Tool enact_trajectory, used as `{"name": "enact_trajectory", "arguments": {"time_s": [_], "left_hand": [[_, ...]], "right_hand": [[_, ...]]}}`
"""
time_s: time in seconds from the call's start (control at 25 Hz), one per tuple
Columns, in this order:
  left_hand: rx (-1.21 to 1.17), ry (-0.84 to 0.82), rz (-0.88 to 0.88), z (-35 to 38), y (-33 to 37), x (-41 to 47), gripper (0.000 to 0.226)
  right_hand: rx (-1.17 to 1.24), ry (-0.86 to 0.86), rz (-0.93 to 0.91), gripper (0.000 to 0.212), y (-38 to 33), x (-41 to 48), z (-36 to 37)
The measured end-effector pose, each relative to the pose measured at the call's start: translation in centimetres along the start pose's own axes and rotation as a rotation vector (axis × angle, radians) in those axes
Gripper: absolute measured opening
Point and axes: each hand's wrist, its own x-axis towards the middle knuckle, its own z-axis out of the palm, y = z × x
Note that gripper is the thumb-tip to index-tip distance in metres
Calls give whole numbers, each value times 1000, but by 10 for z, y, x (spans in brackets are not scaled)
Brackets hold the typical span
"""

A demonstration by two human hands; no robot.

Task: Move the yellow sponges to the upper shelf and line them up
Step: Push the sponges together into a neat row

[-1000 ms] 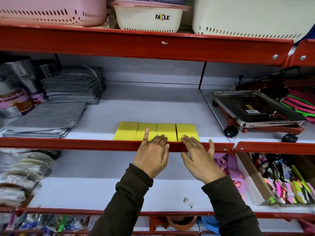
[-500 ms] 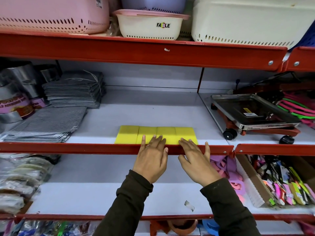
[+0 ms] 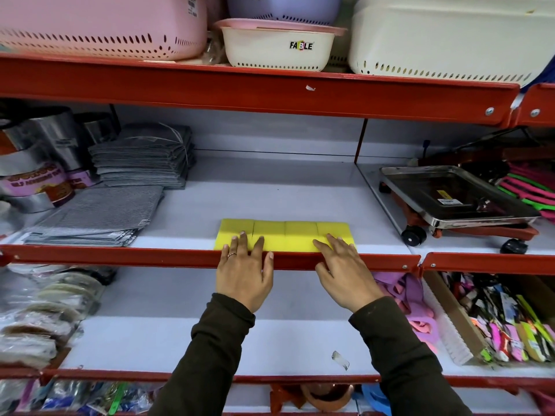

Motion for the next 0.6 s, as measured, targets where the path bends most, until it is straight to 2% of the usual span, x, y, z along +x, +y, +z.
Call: {"name": "enact_trajectory", "arguments": {"time_s": [0.24, 0.6], "left_hand": [[26, -3, 38, 4, 2, -5, 96], [-7, -15, 53, 5, -1, -8, 93]], "right_hand": [[-6, -16, 33, 54, 4, -9, -2], [-46, 21, 78, 62, -8, -15, 8]]}}
